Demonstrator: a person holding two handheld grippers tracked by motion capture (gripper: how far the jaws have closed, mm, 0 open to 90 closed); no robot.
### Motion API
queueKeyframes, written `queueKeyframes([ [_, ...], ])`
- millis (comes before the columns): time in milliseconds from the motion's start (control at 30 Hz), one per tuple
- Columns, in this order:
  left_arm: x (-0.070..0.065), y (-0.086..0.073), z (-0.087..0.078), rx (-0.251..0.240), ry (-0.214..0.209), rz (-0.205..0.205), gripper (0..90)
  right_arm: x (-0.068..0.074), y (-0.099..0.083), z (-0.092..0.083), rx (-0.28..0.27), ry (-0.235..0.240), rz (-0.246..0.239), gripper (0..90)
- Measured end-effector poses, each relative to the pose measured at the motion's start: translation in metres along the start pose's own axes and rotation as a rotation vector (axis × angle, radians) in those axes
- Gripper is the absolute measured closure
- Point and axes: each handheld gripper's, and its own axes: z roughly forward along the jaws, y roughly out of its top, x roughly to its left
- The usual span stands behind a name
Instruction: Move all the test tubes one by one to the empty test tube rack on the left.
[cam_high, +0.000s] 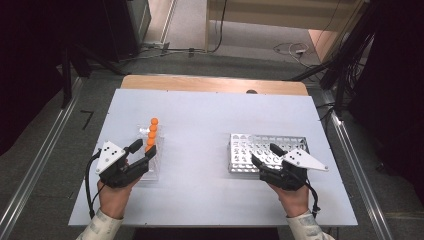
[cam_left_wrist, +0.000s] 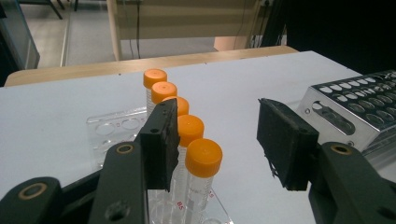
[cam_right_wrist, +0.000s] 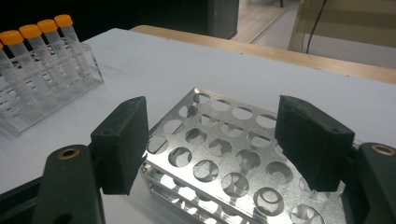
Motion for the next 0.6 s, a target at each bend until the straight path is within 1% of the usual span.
queueKeyframes([
  [233,0.000,0.000,-0.001,-0.007,0.000,-0.009,39.3,-0.003,0.000,0.000,0.002,-0.007,0.004,24.8],
  [333,0.000,-0.001,0.000,-0.014,0.001,-0.025,34.0,-0.004,-0.001,0.000,0.001,-0.010,0.002,24.8],
  [433,0.001,-0.001,-0.001,-0.017,0.008,-0.031,29.5,-0.006,-0.001,-0.001,0.003,-0.017,0.006,24.8],
  [600,0.003,-0.002,-0.001,-0.021,0.019,-0.040,27.2,-0.012,-0.002,-0.003,0.004,-0.034,0.014,24.8],
])
